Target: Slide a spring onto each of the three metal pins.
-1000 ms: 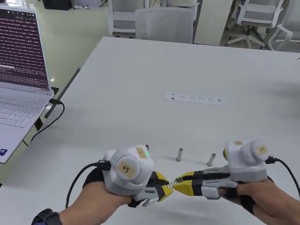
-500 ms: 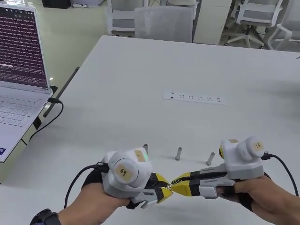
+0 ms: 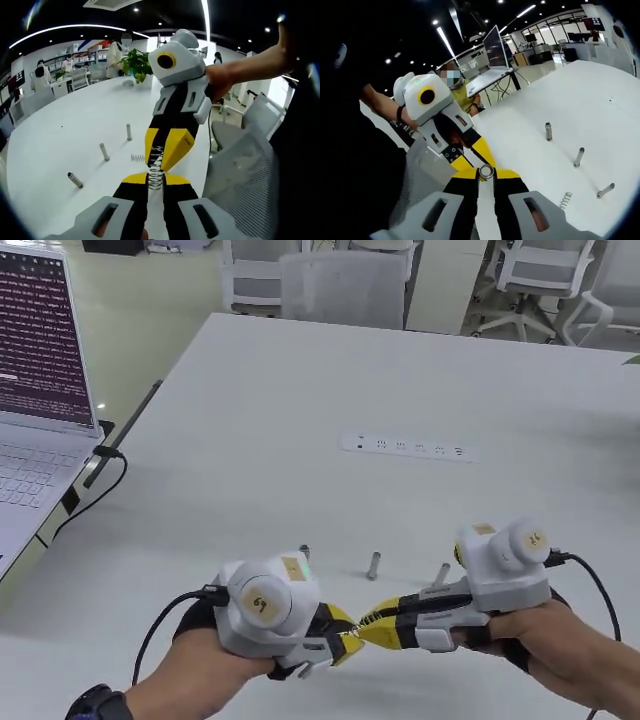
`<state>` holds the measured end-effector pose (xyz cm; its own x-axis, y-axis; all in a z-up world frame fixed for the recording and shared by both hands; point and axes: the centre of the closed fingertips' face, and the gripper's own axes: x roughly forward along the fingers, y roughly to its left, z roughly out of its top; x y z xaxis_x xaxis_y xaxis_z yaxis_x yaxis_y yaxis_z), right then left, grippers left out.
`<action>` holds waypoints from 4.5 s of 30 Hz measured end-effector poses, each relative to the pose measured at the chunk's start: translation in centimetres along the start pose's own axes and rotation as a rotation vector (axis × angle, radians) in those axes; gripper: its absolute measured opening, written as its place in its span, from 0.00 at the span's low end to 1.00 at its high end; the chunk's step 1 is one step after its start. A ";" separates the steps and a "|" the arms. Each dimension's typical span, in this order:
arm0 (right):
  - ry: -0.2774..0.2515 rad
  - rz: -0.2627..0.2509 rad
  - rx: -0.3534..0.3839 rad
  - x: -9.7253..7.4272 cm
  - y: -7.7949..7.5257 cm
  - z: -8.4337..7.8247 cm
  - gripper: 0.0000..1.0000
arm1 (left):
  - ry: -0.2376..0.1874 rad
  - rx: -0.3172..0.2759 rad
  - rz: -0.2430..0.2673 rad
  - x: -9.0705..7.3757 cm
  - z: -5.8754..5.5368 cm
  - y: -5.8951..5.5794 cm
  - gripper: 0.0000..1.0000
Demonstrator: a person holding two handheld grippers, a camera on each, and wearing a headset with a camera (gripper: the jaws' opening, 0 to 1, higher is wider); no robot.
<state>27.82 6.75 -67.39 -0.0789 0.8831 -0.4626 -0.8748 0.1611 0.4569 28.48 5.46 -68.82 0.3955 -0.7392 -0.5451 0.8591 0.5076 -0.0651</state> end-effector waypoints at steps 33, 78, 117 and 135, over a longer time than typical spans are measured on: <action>0.278 -0.004 -0.258 -1.0 0.4 0.7 0.09 | -0.124 0.016 -0.013 0.4 1.5 -0.3 0.02; 0.648 0.082 -0.691 -1.6 0.3 0.3 0.08 | -0.185 -0.005 -0.048 0.9 2.8 -0.4 0.02; 0.688 -0.022 -0.602 -2.8 -3.5 -3.1 0.08 | -0.091 -0.124 0.077 -3.7 -2.5 3.3 0.25; 0.679 -0.103 -0.560 -3.7 -6.9 -2.1 0.08 | -0.054 -0.194 0.185 -7.8 -5.6 5.7 0.41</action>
<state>33.15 1.43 -70.47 -0.0981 0.3955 -0.9132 -0.9847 -0.1713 0.0316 28.45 16.60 -69.62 0.5613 -0.6456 -0.5178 0.6942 0.7079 -0.1302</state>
